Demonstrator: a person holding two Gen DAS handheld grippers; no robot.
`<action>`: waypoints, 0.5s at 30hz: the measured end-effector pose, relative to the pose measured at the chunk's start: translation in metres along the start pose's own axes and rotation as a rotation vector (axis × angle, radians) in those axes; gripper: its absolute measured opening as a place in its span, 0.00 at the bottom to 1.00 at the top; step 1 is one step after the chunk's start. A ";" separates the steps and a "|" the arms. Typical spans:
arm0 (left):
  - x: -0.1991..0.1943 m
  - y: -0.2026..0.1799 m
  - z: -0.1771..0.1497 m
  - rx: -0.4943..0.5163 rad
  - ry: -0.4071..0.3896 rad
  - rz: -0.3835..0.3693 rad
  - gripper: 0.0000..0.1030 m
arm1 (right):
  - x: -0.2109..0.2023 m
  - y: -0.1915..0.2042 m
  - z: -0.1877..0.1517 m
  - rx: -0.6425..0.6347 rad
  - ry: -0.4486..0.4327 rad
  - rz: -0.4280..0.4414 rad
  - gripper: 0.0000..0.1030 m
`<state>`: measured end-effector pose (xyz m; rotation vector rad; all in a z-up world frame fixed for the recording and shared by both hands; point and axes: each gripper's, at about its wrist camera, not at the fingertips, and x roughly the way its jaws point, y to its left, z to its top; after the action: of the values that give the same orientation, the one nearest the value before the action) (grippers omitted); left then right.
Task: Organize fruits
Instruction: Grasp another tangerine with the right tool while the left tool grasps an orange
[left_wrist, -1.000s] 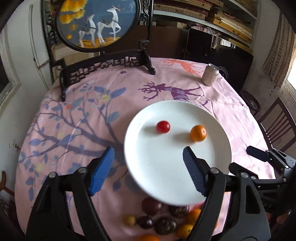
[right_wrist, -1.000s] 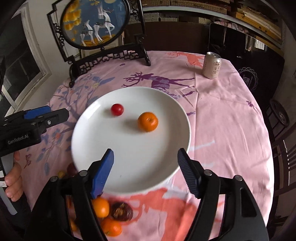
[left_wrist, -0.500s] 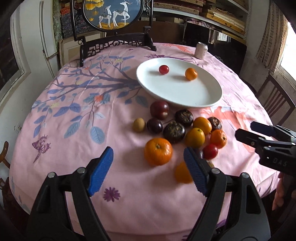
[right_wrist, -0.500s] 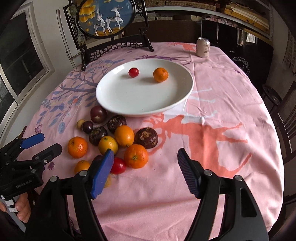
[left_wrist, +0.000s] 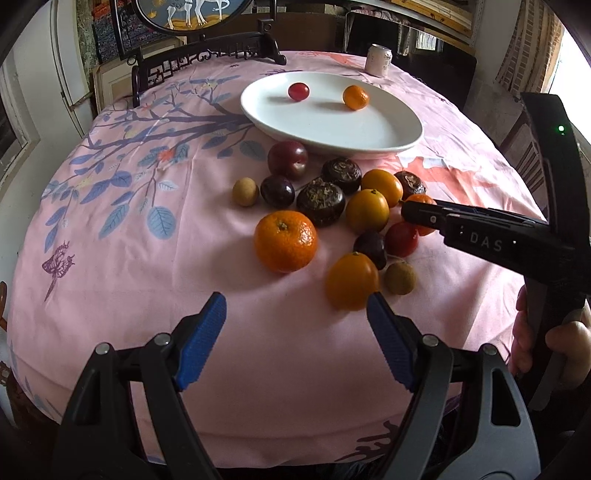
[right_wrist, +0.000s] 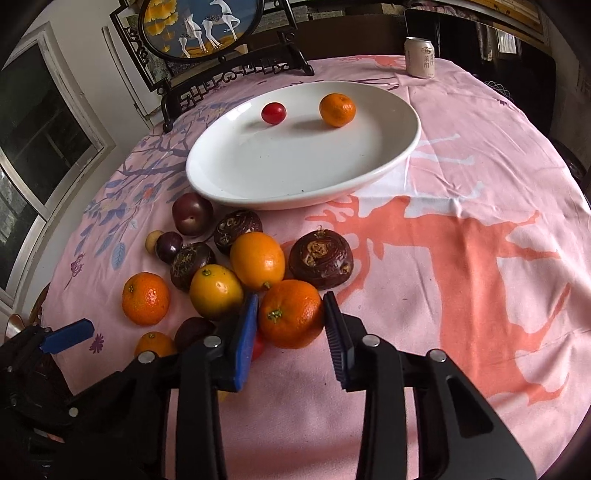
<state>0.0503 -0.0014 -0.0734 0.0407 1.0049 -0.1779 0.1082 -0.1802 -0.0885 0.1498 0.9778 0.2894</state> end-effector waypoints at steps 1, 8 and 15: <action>0.002 -0.001 0.000 -0.001 0.007 -0.005 0.78 | -0.008 0.000 -0.002 -0.013 -0.012 -0.018 0.35; 0.017 -0.014 0.000 0.006 0.042 -0.034 0.61 | -0.042 -0.022 -0.033 -0.043 0.005 -0.103 0.35; 0.034 -0.019 0.007 -0.016 0.041 -0.070 0.51 | -0.033 -0.032 -0.047 -0.009 0.036 -0.052 0.40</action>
<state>0.0705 -0.0256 -0.0973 -0.0051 1.0491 -0.2337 0.0569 -0.2211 -0.0965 0.1111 1.0140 0.2495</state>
